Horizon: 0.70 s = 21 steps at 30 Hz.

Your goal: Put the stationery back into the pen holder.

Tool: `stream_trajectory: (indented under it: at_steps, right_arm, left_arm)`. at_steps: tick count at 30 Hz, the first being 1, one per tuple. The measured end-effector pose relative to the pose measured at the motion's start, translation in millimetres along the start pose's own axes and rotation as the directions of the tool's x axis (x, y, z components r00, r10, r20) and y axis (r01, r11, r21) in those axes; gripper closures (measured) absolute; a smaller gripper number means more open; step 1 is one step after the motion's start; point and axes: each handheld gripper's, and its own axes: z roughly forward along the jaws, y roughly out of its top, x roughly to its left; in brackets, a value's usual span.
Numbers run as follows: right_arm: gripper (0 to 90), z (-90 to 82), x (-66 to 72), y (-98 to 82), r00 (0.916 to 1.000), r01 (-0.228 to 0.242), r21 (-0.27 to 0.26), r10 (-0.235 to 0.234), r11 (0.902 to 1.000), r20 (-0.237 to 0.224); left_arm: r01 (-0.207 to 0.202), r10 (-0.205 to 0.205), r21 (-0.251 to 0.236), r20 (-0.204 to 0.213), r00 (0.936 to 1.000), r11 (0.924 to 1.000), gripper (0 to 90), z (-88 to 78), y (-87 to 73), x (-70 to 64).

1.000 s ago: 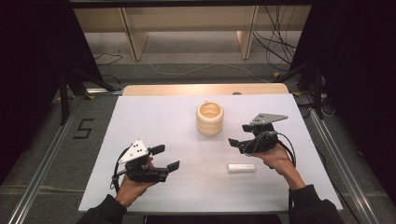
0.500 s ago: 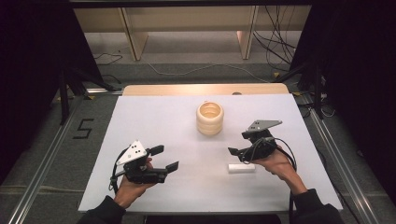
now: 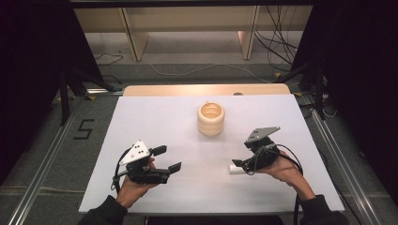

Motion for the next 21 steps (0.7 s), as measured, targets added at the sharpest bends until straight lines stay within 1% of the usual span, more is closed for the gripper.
stream_trajectory:
  at_steps: [2, 4, 5, 6, 7, 8, 10, 12, 13, 15, 16, 19, 21]
  right_arm:
    - [19.7, 0.7, 2.1, -0.9, 0.9998, 0.012, 0.032, -0.012, 0.9994, -0.014]
    - [19.8, 2.0, 3.3, -1.6, 0.9996, 0.020, 0.057, -0.019, 0.9982, -0.021]
    - [19.8, 3.3, 3.6, -2.3, 0.9993, 0.027, 0.071, -0.025, 0.9971, -0.027]
    - [19.8, 4.4, 4.5, -2.9, 0.9993, 0.021, 0.094, -0.018, 0.9953, -0.031]
    - [19.9, 6.2, 4.7, -3.7, 0.9992, 0.028, 0.111, -0.025, 0.9934, -0.032]
    - [20.4, 8.9, 4.4, -4.9, 0.9988, 0.041, 0.129, -0.037, 0.9908, -0.032]
    - [21.0, 12.6, 5.0, -6.3, 0.9990, 0.040, 0.160, -0.036, 0.9864, -0.025]
    - [21.9, 17.1, 3.3, -8.1, 0.9982, 0.060, 0.183, -0.058, 0.9814, -0.018]
    - [22.6, 19.2, 3.1, -9.0, 0.9981, 0.062, 0.200, -0.061, 0.9778, -0.008]
    - [23.6, 21.8, 2.9, -10.1, 0.9976, 0.069, 0.222, -0.069, 0.9725, -0.007]
    - [24.5, 23.8, 1.9, -10.6, 0.9967, 0.081, 0.230, -0.080, 0.9697, -0.015]
    - [26.0, 27.9, 0.8, -11.7, 0.9964, 0.085, 0.263, -0.082, 0.9611, -0.023]
    - [27.5, 30.6, 0.0, -11.9, 0.9954, 0.096, 0.272, -0.093, 0.9575, -0.024]
  left_arm:
    - [-0.006, 0.006, 0.005, 0.002, 1.0000, 1.0000, 15.5, -0.4, -0.3, -0.1]
    - [-0.003, 0.003, -0.003, 0.001, 1.0000, 1.0000, 15.5, -0.7, -0.1, -0.3]
    - [0.000, 0.000, -0.004, 0.001, 1.0000, 1.0000, 15.5, -0.9, -0.1, -0.5]
    - [-0.001, 0.001, -0.004, 0.001, 1.0000, 1.0000, 15.5, -0.9, -0.2, -0.6]
    - [-0.010, 0.010, 0.001, 0.001, 0.9999, 1.0000, 15.5, -1.1, -0.2, -0.3]
    - [-0.011, 0.011, 0.002, 0.002, 0.9999, 0.9999, 15.5, -1.0, -0.2, -0.5]
    - [-0.007, 0.007, 0.002, 0.003, 1.0000, 1.0000, 15.5, -0.8, -0.4, -1.2]
    - [-0.010, 0.010, 0.002, 0.002, 1.0000, 1.0000, 15.5, -0.7, -0.3, -0.8]
    - [-0.010, 0.009, 0.002, 0.001, 1.0000, 1.0000, 15.5, -0.7, -0.3, -0.6]
    - [-0.008, 0.008, 0.005, 0.002, 1.0000, 1.0000, 15.5, -0.3, -0.5, -0.4]
    - [-0.006, 0.006, 0.007, 0.003, 1.0000, 1.0000, 15.5, -0.2, -0.5, -0.7]
    - [-0.009, 0.009, 0.006, 0.004, 0.9999, 0.9999, 15.5, -0.2, -0.5, -1.4]
    - [-0.007, 0.007, 0.006, 0.004, 1.0000, 1.0000, 15.5, -0.3, -0.6, -1.1]
